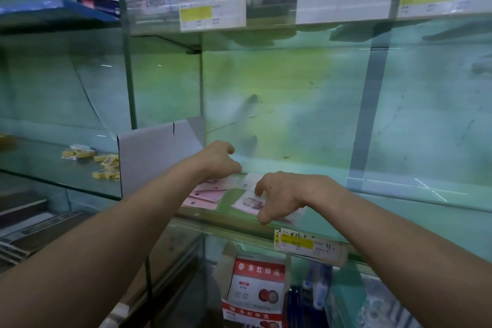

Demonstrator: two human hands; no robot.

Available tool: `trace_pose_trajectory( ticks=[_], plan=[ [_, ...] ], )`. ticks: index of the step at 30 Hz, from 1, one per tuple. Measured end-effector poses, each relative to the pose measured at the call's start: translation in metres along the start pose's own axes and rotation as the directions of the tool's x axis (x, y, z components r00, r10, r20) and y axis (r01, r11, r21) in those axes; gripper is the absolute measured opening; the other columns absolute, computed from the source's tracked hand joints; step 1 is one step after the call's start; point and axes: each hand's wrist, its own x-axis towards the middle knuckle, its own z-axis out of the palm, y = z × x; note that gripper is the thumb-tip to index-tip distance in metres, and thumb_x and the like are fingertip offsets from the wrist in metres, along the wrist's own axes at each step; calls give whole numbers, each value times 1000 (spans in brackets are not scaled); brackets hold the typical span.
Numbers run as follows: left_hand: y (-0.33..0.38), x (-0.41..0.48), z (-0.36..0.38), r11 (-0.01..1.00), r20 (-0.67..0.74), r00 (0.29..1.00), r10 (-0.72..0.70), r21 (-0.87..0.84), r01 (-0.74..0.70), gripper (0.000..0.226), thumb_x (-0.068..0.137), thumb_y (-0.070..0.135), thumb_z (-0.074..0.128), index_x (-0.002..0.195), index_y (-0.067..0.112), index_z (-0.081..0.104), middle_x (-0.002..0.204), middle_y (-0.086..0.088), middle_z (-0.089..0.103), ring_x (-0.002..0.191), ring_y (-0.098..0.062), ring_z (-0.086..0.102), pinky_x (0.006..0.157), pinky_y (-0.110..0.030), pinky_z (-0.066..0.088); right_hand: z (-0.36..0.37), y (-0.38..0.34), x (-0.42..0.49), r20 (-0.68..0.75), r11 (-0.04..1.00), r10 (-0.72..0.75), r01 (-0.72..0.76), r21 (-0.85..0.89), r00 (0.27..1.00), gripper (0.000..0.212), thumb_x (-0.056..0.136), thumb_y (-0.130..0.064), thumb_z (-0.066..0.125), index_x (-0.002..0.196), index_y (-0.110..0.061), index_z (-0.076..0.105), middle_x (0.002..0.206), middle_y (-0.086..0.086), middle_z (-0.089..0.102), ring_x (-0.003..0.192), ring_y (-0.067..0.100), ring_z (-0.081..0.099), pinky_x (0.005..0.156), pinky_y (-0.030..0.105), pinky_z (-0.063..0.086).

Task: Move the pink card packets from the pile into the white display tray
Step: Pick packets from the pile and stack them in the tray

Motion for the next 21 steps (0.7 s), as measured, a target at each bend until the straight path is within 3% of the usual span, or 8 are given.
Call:
trace_pose_trajectory(
  ticks=[2,4,8,11,13,15,17,21],
  plan=[
    [0,-2,1,999,1,1000,2,-40,-2,57,90,18,60,143,7,40,140,-12,48,92,-20,54,70,-25,44,2,0,1,-17,1000,1,-1,-21,1000,54,81,-42,61,126,-13,54,122,5,58,104,24,58,87,37,51],
    [0,-4,3,997,0,1000,15,-71,-15,51,91,15,59,139,6,45,135,-12,52,89,-20,55,72,-25,46,4,-1,0,-69,999,-23,21,-25,997,44,85,-40,52,118,-12,59,114,6,62,95,24,59,81,33,50],
    [2,-7,3,992,-3,998,68,-108,-67,45,89,6,54,134,8,52,132,-11,55,105,-22,58,84,-25,45,-2,6,0,-203,996,-69,55,-75,977,29,94,-33,42,93,-10,59,94,11,60,81,27,51,67,29,37],
    [10,-12,1,982,55,983,176,-77,-171,50,88,7,56,137,13,49,135,-4,53,115,-19,55,87,-23,41,-12,21,-2,-329,992,-91,56,-114,940,22,95,-24,42,76,-16,50,94,11,64,80,29,53,65,32,38],
    [17,-13,3,971,97,966,238,-26,-236,51,86,9,60,135,13,51,133,-3,56,116,-16,54,90,-20,39,-18,29,-4,-426,992,-111,71,-107,898,18,94,-18,43,90,-15,60,100,11,66,89,32,57,68,34,40],
    [23,-12,9,956,61,958,281,72,-285,36,83,15,63,119,14,64,110,-7,66,99,-22,61,83,-25,46,-21,30,-5,-500,991,-129,99,-87,856,22,95,-20,44,101,-12,64,100,11,67,90,32,58,70,36,42],
    [27,-10,14,940,-48,953,299,184,-286,20,84,33,63,94,17,70,85,-6,66,85,-27,61,74,-32,51,-21,27,-5,-546,990,-144,128,-66,825,23,97,-25,45,97,-11,63,96,11,68,88,32,59,69,37,43],
    [25,-11,15,938,-172,946,275,264,-225,29,87,48,59,71,24,63,64,3,57,73,-23,58,60,-28,43,-20,34,-4,-599,985,-11,111,130,801,34,92,-30,56,123,-18,55,111,4,68,103,27,60,83,35,48]
  ],
)
